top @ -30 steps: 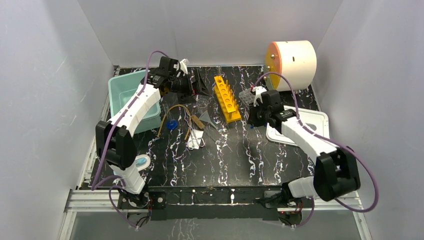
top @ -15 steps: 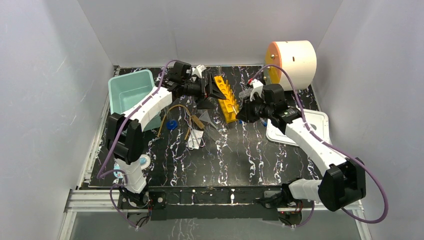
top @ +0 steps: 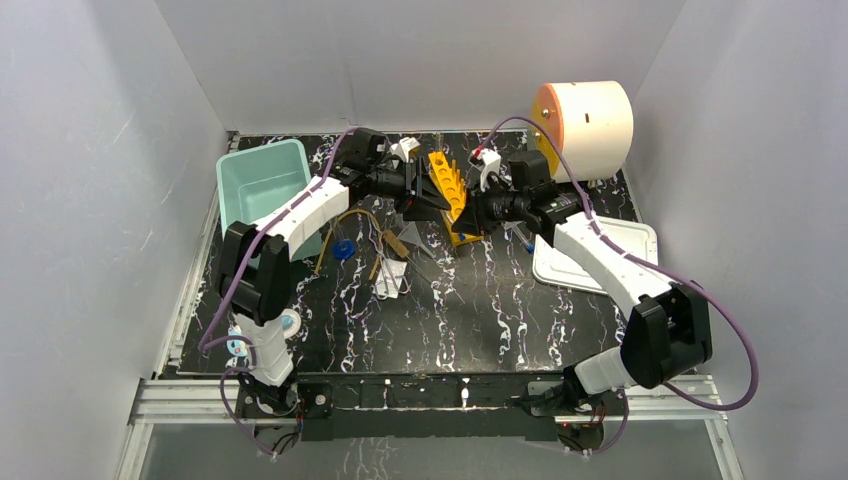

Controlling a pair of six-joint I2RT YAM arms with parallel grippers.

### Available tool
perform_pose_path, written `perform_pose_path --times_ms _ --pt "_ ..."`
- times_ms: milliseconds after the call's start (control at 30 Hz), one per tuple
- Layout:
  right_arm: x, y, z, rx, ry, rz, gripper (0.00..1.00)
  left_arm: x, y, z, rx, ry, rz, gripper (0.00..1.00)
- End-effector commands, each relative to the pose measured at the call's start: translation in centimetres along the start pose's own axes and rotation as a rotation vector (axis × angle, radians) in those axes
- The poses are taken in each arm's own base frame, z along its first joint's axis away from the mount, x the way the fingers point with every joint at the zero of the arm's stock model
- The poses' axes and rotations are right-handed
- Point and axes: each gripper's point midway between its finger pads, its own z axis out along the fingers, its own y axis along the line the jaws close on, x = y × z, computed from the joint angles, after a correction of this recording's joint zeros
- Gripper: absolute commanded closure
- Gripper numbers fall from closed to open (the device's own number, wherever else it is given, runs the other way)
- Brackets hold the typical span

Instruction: Organize the chemistry lab equipment

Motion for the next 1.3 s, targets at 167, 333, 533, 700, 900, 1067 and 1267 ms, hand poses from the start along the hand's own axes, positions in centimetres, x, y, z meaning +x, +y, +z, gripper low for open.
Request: perform_pose_path --times_ms 167,333,533,700,900,1067,1267 --pt "-1.7 1.7 0.1 -0.082 0.004 -0.094 0.76 1.7 -0.4 -0.1 0.037 0.077 -0.039 0.68" --pt "-1.4 1.7 0.2 -0.088 0.032 -0.119 0.77 1.8 -0.3 -0.1 0.037 0.088 -0.042 0.81" --pt "-1.8 1.3 0.2 -0.066 0.029 -0.128 0.76 2.2 -0.4 -0.3 0.041 0.095 -0.028 1.0" --pt "-2.9 1.2 -0.1 -0.023 0.012 -0.071 0.53 1.6 -1.1 -0.7 0.029 0.061 0.014 1.0" --pt "-8.7 1.9 -2.3 0.091 -0.238 0.202 0.26 -1.0 -3.2 -2.3 -0.004 -0.065 0.112 1.0" --pt "-11.6 1.8 -4.7 0.116 -0.514 0.509 0.22 -4.0 -5.7 -4.7 0.001 -0.273 0.134 1.0" --pt "-14.1 1.8 -6.2 0.077 -0.663 0.715 0.22 -6.4 -9.4 -7.8 0.129 -0.48 0.08 1.0"
